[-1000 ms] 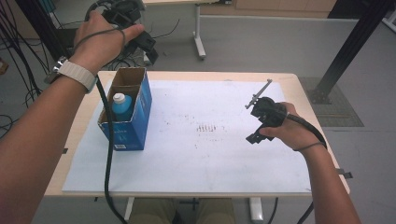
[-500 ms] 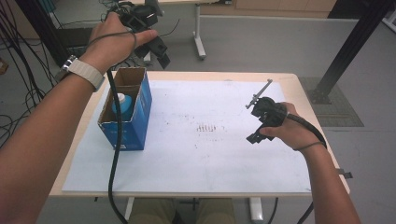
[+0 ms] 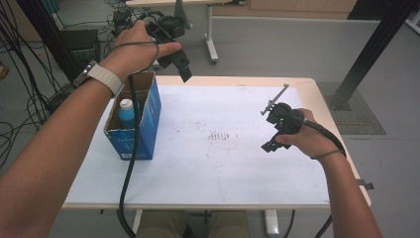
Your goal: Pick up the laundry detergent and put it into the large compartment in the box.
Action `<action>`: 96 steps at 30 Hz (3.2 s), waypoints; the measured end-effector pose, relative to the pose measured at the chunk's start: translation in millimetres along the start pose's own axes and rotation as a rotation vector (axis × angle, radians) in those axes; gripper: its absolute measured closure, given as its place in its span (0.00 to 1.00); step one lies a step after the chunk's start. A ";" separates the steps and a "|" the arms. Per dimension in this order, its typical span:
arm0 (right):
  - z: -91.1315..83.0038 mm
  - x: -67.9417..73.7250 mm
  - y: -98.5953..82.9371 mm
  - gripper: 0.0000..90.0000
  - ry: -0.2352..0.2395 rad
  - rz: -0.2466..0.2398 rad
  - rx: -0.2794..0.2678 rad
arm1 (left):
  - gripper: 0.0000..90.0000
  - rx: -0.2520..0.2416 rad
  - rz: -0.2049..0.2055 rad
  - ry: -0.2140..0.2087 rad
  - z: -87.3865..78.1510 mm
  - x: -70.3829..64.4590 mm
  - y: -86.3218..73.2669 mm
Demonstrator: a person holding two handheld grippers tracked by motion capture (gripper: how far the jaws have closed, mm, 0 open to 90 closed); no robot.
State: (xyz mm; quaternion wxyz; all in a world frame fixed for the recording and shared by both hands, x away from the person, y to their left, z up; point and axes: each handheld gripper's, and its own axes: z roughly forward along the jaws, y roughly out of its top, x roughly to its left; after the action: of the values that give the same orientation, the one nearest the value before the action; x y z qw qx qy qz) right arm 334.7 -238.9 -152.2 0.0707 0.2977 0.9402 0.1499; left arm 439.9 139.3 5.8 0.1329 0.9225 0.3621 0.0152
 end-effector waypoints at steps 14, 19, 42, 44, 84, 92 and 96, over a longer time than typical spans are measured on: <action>0.9 -2.6 -1.3 0.14 0.001 0.007 0.004 | 0.08 0.096 0.205 -0.038 26.8 -6.0 18.5; 0.6 -1.8 -0.3 0.14 0.001 0.008 0.005 | 0.07 0.120 0.289 -0.061 34.9 -10.1 22.2; -3.3 2.6 -0.2 0.14 -0.007 0.008 0.000 | 0.08 0.152 0.378 -0.060 48.8 -18.0 20.9; -3.7 3.3 0.2 0.14 -0.008 0.004 0.000 | 0.08 0.157 0.387 -0.061 50.1 -18.1 21.3; -2.4 5.3 2.0 0.14 -0.006 0.002 -0.001 | 0.08 0.148 0.383 -0.054 55.5 -15.7 12.8; -2.6 5.2 2.8 0.14 -0.006 -0.001 -0.005 | 0.08 0.145 0.378 -0.052 54.5 -14.9 11.3; -2.2 5.1 3.5 0.14 -0.007 -0.004 -0.003 | 0.08 0.141 0.377 -0.052 53.6 -14.1 10.4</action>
State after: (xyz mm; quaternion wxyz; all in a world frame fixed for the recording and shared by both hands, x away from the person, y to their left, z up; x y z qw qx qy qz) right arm 331.9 -233.8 -149.2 0.0745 0.2963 0.9403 0.1501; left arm 443.1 110.0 -42.2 0.0720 0.9811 0.1796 -0.0097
